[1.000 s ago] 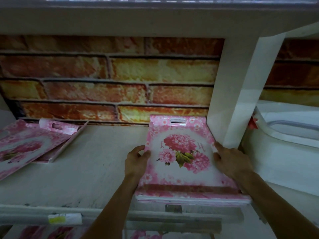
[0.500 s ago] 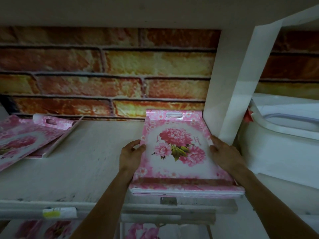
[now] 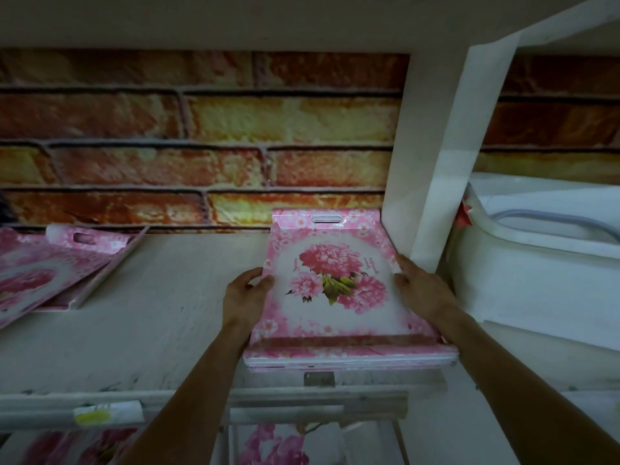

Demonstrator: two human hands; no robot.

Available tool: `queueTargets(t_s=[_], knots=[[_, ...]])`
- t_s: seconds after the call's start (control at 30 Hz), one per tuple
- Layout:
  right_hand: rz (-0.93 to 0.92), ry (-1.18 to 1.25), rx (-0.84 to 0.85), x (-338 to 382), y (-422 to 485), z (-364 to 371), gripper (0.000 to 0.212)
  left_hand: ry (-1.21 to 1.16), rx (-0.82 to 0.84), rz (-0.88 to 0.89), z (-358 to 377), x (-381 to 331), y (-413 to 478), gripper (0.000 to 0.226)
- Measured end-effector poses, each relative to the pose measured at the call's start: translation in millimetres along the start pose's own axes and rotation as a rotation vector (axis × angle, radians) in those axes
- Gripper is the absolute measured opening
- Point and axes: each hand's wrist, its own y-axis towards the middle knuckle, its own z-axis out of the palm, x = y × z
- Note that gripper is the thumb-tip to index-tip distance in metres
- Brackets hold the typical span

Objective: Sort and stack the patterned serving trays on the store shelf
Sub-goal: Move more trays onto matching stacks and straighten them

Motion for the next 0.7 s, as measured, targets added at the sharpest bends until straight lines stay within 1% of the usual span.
queueTargets(t_s=[0.17, 0.7], knots=[[0.002, -0.027, 0.015, -0.5, 1.0, -1.0, 0.051, 0.020, 0.007, 0.013, 0.0, -0.4, -0.8, 0.036], [-0.002, 0.018, 0.061, -4.5, 4.7, 0.2, 0.055, 0.055, 0.007, 0.038, -0.8, -6.0, -6.1, 0.034]])
